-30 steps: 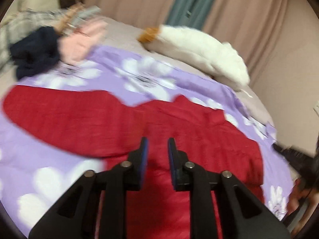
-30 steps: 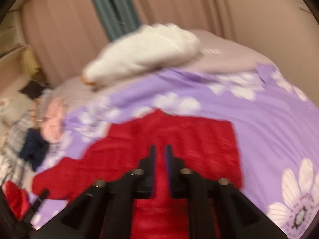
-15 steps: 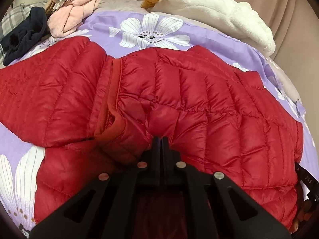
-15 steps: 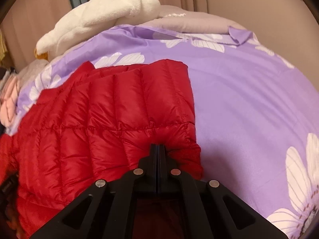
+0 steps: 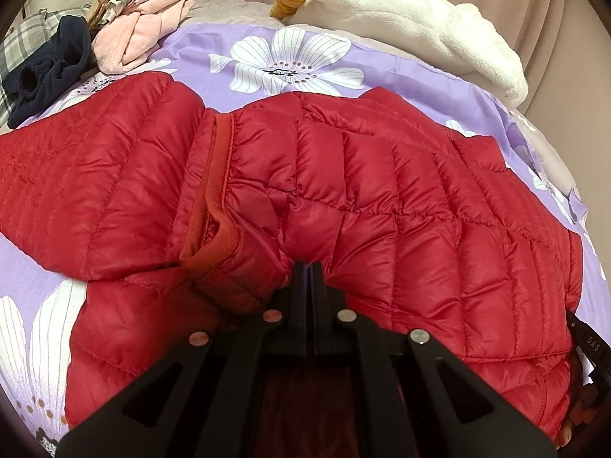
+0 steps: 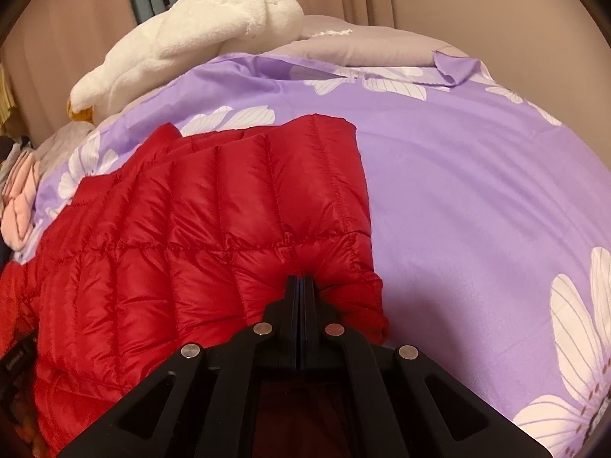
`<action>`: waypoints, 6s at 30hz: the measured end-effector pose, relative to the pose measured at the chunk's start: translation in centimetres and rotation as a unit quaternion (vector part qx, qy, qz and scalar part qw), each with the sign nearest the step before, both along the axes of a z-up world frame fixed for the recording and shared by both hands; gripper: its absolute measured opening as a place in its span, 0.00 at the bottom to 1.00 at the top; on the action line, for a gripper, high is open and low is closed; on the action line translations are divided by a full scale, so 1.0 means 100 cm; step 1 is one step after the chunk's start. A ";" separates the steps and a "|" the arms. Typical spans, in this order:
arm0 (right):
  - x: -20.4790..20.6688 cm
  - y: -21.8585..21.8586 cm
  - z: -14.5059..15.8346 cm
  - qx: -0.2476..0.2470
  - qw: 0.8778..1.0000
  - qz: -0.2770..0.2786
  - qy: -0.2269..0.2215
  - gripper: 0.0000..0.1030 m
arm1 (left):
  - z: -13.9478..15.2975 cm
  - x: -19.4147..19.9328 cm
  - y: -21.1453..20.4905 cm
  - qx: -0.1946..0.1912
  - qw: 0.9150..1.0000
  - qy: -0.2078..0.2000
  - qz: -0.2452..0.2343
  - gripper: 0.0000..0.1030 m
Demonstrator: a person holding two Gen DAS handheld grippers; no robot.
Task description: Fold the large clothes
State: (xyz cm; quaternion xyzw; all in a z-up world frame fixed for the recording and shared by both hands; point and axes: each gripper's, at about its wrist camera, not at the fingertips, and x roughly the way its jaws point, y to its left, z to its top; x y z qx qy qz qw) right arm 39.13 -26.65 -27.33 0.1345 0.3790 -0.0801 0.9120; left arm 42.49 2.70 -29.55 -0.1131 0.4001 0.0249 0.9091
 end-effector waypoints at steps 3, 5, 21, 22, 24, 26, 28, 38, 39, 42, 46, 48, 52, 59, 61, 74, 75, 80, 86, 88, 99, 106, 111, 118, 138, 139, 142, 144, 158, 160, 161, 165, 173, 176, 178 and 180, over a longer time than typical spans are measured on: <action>-0.004 0.006 0.009 -0.013 1.000 0.001 0.007 0.00 | 0.011 -0.009 0.000 0.020 1.000 0.004 -0.002 0.05; -0.012 0.005 0.019 0.013 1.000 0.001 -0.002 0.00 | 0.027 -0.026 0.013 0.013 1.000 -0.019 0.002 0.04; -0.109 0.010 0.086 -0.014 0.997 -0.037 -0.070 0.00 | 0.024 -0.106 0.308 -0.115 0.930 -0.012 0.348 0.46; -0.114 0.009 0.087 -0.023 0.996 -0.047 -0.071 0.00 | 0.020 -0.106 0.321 -0.136 0.924 -0.011 0.356 0.46; -0.124 0.007 0.088 -0.043 0.993 -0.074 -0.077 0.00 | 0.006 -0.100 0.346 -0.170 0.915 -0.005 0.365 0.46; -0.127 0.004 0.085 -0.064 0.991 -0.096 -0.070 0.00 | -0.005 -0.090 0.358 -0.198 0.912 -0.004 0.360 0.46; -0.129 0.005 0.081 -0.075 0.990 -0.101 -0.061 0.00 | -0.017 -0.078 0.369 -0.247 0.904 -0.017 0.349 0.45; -0.140 0.006 0.076 -0.119 0.982 -0.139 -0.051 0.00 | 0.017 -0.047 0.349 -0.148 0.918 -0.033 0.367 0.09; -0.144 0.007 0.078 -0.122 0.981 -0.137 -0.059 0.00 | 0.032 -0.040 0.335 -0.099 0.926 -0.042 0.363 0.09; -0.153 0.007 0.086 -0.119 0.981 -0.134 -0.069 0.00 | 0.080 -0.030 0.290 0.007 0.939 -0.073 0.335 0.08; -0.172 0.003 0.103 -0.110 0.980 -0.136 -0.091 0.00 | 0.148 -0.029 0.215 0.053 0.952 -0.146 0.263 0.08; -0.181 0.001 0.114 -0.108 0.980 -0.132 -0.107 0.00 | 0.171 -0.032 0.172 0.078 0.954 -0.175 0.229 0.08; -0.198 -0.006 0.131 -0.103 0.976 -0.142 -0.129 0.00 | 0.203 -0.033 0.080 0.061 0.968 -0.205 0.134 0.08; -0.224 -0.027 0.141 -0.099 0.971 -0.158 -0.151 0.02 | 0.203 -0.034 -0.101 0.059 0.977 -0.204 -0.028 0.09; -0.228 -0.035 0.140 -0.097 0.970 -0.165 -0.148 0.15 | 0.192 -0.035 -0.130 0.052 0.979 -0.191 -0.050 0.09; -0.255 -0.060 0.145 -0.104 0.962 -0.198 -0.155 0.77 | 0.147 -0.051 -0.172 0.015 0.988 -0.116 -0.103 0.74; -0.255 -0.059 0.145 -0.102 0.963 -0.196 -0.154 0.80 | 0.153 -0.058 -0.166 0.008 0.987 -0.132 -0.097 0.76; -0.252 -0.043 0.153 -0.104 0.964 -0.182 -0.164 0.84 | 0.179 -0.082 -0.136 0.037 0.981 -0.171 -0.089 0.75; -0.232 -0.016 0.159 -0.109 0.968 -0.149 -0.167 0.88 | 0.181 -0.088 -0.051 -0.012 0.987 -0.150 -0.056 0.82; -0.222 -0.008 0.160 -0.115 0.969 -0.139 -0.167 0.90 | 0.176 -0.090 -0.028 -0.009 0.988 -0.148 -0.039 0.82; -0.095 0.040 0.144 -0.077 0.986 -0.019 -0.149 0.91 | 0.132 -0.074 0.070 -0.013 0.992 -0.124 0.017 0.93; 0.013 0.063 0.072 -0.107 0.990 0.023 -0.085 0.90 | 0.063 -0.027 0.052 -0.045 0.996 -0.080 0.003 0.82; 0.041 0.053 0.003 -0.091 0.994 0.055 -0.020 0.75 | 0.012 -0.004 0.038 -0.005 0.999 -0.030 0.008 0.77; 0.035 0.066 -0.003 -0.130 0.991 0.037 -0.009 0.75 | 0.009 0.000 0.045 -0.021 0.999 -0.033 0.017 0.82; 0.042 0.058 -0.003 -0.119 0.992 0.029 -0.001 0.88 | 0.006 0.003 0.042 -0.005 0.999 -0.022 0.025 0.92; 0.042 0.057 -0.003 -0.118 0.993 0.029 -0.001 0.88 | 0.006 0.003 0.042 -0.005 0.999 -0.022 0.025 0.92; 0.042 0.057 -0.003 -0.115 0.993 0.027 0.000 0.89 | 0.006 0.004 0.042 -0.006 0.999 -0.022 0.025 0.93; 0.042 0.056 -0.004 -0.114 0.993 0.026 0.000 0.90 | 0.006 0.004 0.042 -0.006 0.999 -0.022 0.025 0.93; -0.019 0.027 0.025 -0.055 0.996 0.070 0.009 0.92 | 0.032 -0.059 0.077 -0.056 0.998 0.006 0.024 0.83; -0.061 0.006 0.033 -0.066 0.996 0.056 -0.003 0.92 | 0.036 -0.102 0.100 -0.082 0.996 0.003 0.039 0.84; -0.088 -0.009 0.033 -0.059 0.997 0.042 0.001 0.92 | 0.035 -0.131 0.115 -0.100 0.994 0.003 0.050 0.84; -0.165 -0.057 0.016 0.048 0.998 0.018 0.024 0.92 | 0.016 -0.204 0.136 -0.193 0.979 0.043 0.040 0.84; -0.270 -0.064 -0.013 0.214 0.977 0.010 -0.005 0.92 | -0.008 -0.290 0.108 -0.365 0.929 0.057 -0.033 0.85; -0.277 -0.054 -0.022 0.304 0.952 0.037 -0.010 0.92 | -0.007 -0.301 0.095 -0.359 0.932 0.037 -0.025 0.83; -0.275 -0.044 -0.032 0.359 0.932 0.046 -0.008 0.92 | -0.014 -0.302 0.087 -0.422 0.904 0.047 -0.053 0.83; -0.274 -0.033 -0.038 0.394 0.917 0.066 0.001 0.92 | -0.031 -0.301 0.079 -0.505 0.856 0.076 -0.074 0.84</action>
